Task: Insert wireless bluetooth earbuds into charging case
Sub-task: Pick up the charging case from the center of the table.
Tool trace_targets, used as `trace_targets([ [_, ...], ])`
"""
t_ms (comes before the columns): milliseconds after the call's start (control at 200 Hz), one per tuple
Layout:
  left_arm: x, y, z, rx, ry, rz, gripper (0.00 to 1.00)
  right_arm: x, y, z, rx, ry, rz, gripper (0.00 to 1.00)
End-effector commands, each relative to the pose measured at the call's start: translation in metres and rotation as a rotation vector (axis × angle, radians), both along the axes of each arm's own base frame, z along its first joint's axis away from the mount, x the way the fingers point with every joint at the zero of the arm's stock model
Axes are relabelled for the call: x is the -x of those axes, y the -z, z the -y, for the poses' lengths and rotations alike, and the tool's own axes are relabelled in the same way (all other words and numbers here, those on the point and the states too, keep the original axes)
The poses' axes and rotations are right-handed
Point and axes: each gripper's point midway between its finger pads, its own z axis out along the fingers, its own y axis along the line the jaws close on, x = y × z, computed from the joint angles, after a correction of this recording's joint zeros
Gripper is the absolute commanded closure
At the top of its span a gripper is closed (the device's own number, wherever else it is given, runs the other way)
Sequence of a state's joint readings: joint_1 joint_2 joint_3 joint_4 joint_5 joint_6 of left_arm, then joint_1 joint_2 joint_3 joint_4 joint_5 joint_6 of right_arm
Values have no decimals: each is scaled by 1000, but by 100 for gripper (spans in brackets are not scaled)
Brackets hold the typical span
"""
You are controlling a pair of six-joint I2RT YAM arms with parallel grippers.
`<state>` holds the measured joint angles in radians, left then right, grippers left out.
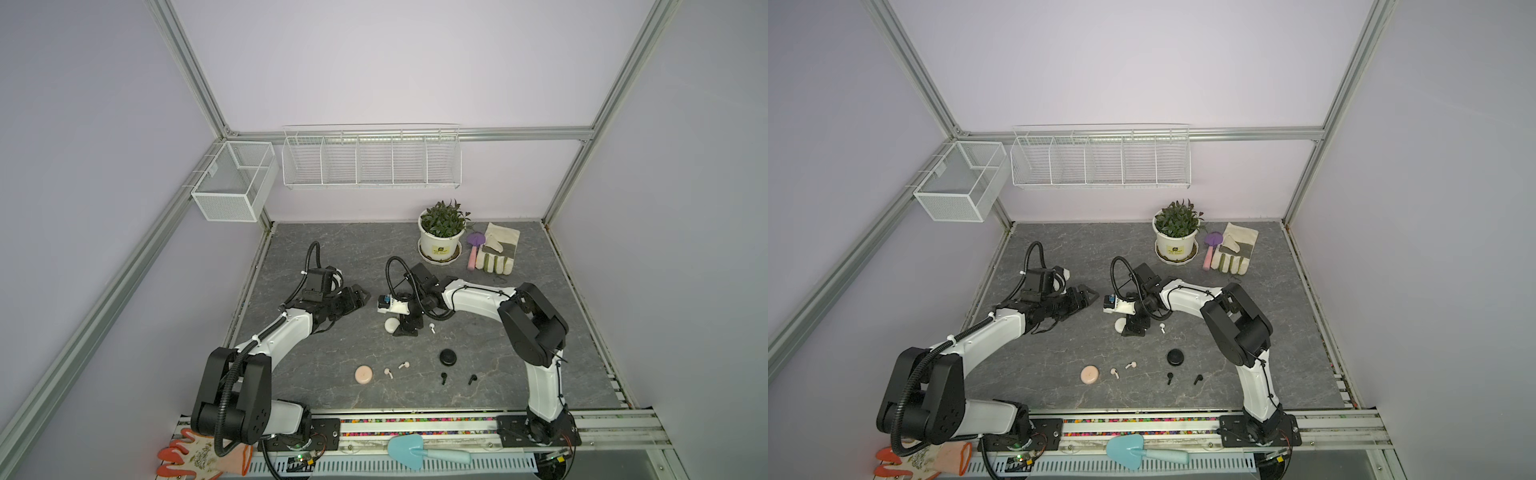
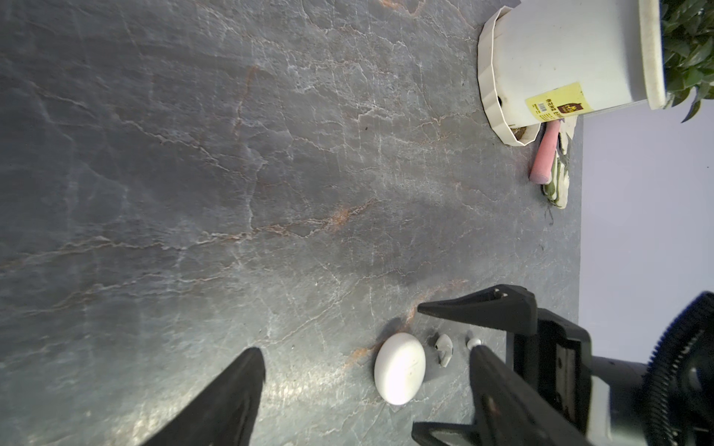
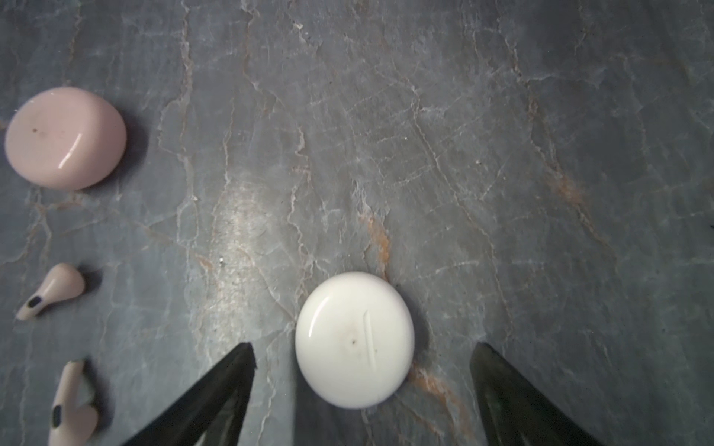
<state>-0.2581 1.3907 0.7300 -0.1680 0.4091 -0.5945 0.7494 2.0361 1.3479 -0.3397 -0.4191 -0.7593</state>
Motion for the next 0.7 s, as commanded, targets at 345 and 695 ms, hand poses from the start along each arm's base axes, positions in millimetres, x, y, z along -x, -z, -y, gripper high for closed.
trace_targets([
  [345,0,5,1,17,-9,-11,16,9,19,-2,73,-47,-21,24],
  [695,2,3,0,17,-10,-7,17,7,20,-4,84,-31,-19,32],
])
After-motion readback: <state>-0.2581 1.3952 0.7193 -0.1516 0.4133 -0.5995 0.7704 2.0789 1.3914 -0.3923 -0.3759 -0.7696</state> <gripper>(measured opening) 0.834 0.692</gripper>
